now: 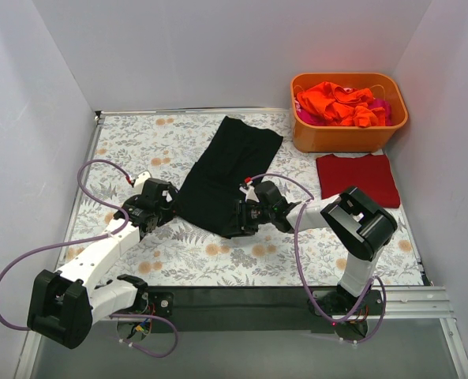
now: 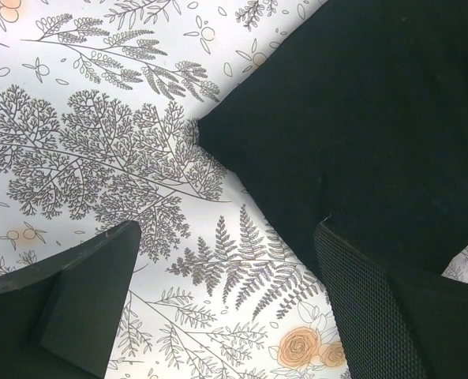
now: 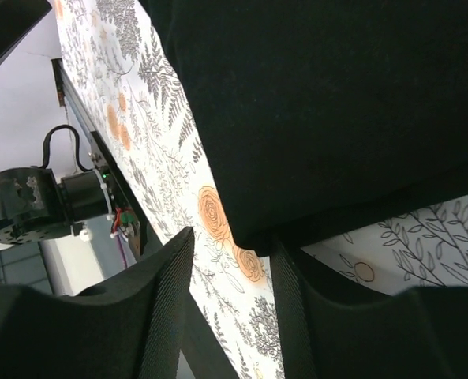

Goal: Fold and stack the t-shirts
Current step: Fold the tshirt

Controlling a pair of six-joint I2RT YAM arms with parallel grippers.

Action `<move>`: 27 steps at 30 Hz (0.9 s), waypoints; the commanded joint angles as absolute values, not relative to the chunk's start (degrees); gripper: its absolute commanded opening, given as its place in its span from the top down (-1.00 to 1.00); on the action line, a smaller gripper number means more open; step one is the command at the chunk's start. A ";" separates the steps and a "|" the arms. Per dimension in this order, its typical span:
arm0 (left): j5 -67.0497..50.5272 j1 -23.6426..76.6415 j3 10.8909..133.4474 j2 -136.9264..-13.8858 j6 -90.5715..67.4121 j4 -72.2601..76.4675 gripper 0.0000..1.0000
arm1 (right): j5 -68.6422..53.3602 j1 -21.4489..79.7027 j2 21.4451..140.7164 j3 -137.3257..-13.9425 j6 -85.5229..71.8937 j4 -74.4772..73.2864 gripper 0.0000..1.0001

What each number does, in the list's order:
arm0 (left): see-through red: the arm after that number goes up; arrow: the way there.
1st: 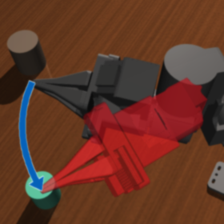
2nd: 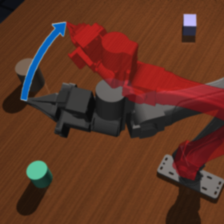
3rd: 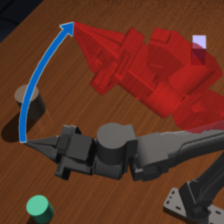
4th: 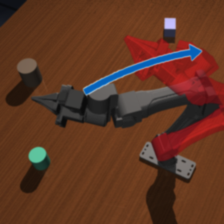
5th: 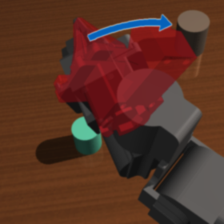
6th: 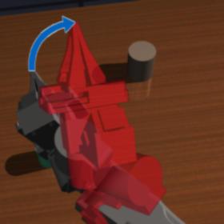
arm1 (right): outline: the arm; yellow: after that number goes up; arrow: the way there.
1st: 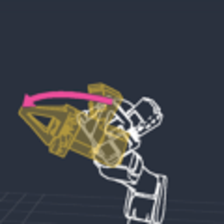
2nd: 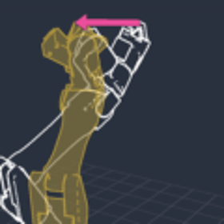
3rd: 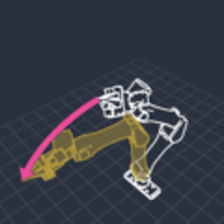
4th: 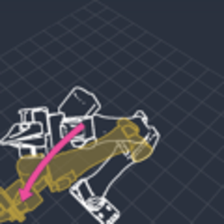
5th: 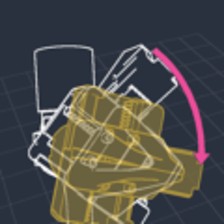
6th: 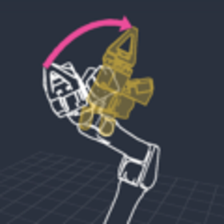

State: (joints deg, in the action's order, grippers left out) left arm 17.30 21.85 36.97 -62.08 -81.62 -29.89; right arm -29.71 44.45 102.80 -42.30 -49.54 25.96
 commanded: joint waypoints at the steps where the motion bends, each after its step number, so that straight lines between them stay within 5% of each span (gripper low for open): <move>1: 17.58 21.53 36.56 -61.43 -81.21 -28.04 -0.70 | -32.08 45.09 103.27 -43.77 -49.57 29.18 0.17; 11: 13.89 21.53 37.88 -60.74 -82.26 -28.83 -0.70 | -41.91 40.17 102.75 -43.16 -42.21 19.82 0.97; 20: 0.98 21.62 41.04 -62.48 -85.69 -29.71 -0.70 | -44.21 33.84 100.46 -46.41 -15.94 -15.63 0.96; 27: -2.37 28.21 43.15 -66.97 -89.12 -26.99 -0.58 | -41.05 27.78 92.22 -43.06 -12.92 -18.46 0.51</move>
